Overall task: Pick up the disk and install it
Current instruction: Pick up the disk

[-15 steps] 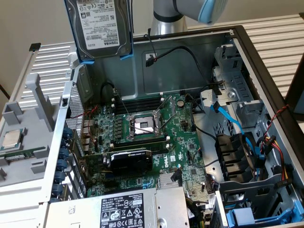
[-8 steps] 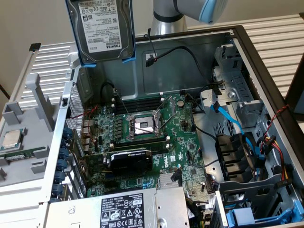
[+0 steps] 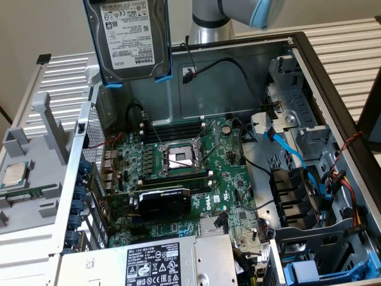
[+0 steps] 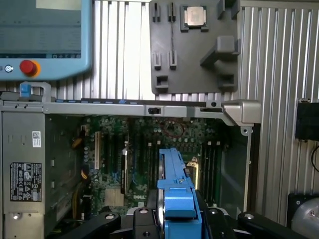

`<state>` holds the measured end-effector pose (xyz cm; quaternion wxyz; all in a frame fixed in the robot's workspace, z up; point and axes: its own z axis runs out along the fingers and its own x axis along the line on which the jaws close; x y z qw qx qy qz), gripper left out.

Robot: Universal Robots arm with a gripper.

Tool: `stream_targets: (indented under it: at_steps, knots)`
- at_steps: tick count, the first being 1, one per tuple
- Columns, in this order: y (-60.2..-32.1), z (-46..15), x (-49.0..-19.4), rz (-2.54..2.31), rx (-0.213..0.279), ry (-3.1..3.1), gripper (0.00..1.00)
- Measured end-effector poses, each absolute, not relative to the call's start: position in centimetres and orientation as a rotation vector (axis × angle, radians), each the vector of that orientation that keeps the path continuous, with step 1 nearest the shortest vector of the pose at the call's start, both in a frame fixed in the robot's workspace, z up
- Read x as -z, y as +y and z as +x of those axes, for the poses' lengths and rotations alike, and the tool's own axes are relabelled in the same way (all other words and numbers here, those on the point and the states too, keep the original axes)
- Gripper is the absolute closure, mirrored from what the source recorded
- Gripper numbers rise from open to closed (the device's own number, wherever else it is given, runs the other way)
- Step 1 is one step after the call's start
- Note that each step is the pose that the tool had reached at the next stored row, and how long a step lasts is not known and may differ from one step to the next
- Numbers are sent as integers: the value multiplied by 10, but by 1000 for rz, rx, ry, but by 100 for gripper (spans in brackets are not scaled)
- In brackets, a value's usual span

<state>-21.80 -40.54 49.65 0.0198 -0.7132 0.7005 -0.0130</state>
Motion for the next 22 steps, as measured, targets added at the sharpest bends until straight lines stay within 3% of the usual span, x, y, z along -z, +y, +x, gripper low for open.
stream_targets:
  at_steps: [22]
  knots:
    - [-420, -159, -497, -2216, 49, 2180, 63]
